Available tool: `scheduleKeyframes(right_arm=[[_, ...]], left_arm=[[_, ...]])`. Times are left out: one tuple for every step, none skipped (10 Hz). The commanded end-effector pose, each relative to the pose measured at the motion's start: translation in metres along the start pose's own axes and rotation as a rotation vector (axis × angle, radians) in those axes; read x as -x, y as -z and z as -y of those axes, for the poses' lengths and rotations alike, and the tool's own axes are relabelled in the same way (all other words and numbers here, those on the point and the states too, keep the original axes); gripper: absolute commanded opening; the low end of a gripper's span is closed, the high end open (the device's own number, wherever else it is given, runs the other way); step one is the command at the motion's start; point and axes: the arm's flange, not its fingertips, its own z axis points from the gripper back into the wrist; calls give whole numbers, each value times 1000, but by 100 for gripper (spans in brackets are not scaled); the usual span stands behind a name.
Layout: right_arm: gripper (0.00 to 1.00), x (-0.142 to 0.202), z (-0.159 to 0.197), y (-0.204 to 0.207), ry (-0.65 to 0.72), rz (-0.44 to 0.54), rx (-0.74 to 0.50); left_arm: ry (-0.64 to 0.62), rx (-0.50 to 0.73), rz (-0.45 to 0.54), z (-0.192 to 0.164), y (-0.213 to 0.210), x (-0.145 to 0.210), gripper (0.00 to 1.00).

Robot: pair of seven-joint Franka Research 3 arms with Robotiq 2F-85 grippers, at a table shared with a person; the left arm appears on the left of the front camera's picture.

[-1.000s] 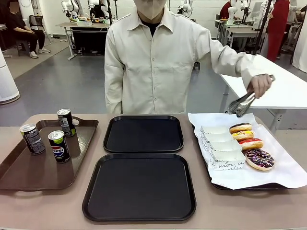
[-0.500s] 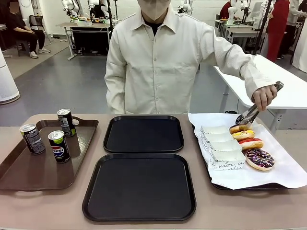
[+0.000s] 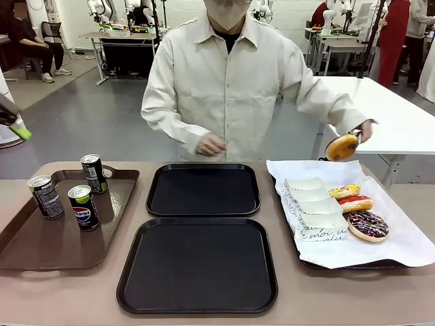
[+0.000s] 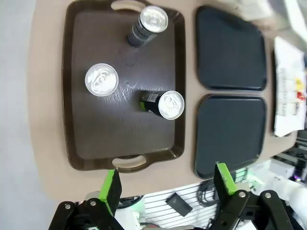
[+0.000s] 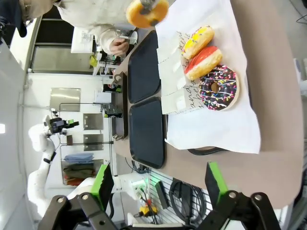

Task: Set up donuts and drinks on trays.
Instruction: Pick up one Pepsi coke and place it on the Flat Tray.

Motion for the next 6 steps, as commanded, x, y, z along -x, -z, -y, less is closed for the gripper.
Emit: scheduleKeyframes(right_arm=[[100, -3, -1, -1, 2, 13, -21], [100, -3, -1, -1, 2, 13, -21], [100, -3, -1, -1, 2, 13, -21], [100, -3, -1, -1, 2, 13, -21], [100, -3, -1, -1, 2, 13, -21], [100, -3, -1, -1, 2, 13, -21]], left_arm=[[5, -105, -45, 34, 31, 3, 100], [38, -170, -57, 57, 53, 11, 100], [105, -252, -62, 74, 73, 14, 100], [131, -298, -64, 82, 91, 25, 100], [153, -330, -67, 86, 105, 33, 100], [191, -369, -26, 90, 119, 30, 100]])
